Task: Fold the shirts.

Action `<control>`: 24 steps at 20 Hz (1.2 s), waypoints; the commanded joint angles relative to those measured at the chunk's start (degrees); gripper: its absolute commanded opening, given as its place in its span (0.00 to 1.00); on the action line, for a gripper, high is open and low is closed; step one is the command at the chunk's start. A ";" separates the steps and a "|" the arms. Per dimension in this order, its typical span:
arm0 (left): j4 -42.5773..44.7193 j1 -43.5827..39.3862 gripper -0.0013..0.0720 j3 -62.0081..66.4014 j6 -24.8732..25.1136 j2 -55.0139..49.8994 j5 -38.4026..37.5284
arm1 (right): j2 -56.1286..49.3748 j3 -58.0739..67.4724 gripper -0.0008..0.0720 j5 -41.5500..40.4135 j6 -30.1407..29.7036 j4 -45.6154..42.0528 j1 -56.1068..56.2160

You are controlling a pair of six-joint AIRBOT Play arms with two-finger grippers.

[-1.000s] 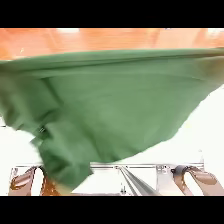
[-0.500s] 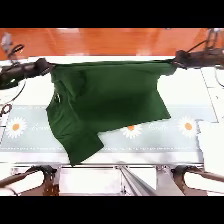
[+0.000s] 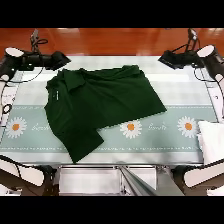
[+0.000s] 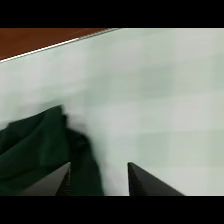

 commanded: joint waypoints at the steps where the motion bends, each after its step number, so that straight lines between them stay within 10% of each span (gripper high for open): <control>1: 15.37 4.61 0.71 3.02 -13.35 0.94 -22.12 | 4.22 0.70 0.58 8.41 3.45 1.62 -4.39; 6: 18.95 13.55 0.71 -18.91 -13.14 22.14 -23.54 | 14.73 -8.37 0.57 30.95 5.20 -7.26 -15.89; 9: 18.36 22.05 0.71 -44.70 -9.90 39.23 -15.34 | 28.11 -36.06 0.57 21.29 5.40 -5.31 -21.05; 12: 10.10 34.40 0.71 -61.11 -5.44 48.76 -16.48 | 39.78 -55.25 0.57 13.94 -6.49 11.13 -27.28; 17: 13.27 37.00 0.71 -70.14 -13.03 50.31 -16.94 | 44.52 -59.06 0.57 22.23 -13.29 17.53 -27.52; 24: 9.16 36.74 0.71 -71.21 -6.08 44.85 -13.00 | 44.52 -59.06 0.57 20.83 -13.73 17.55 -21.22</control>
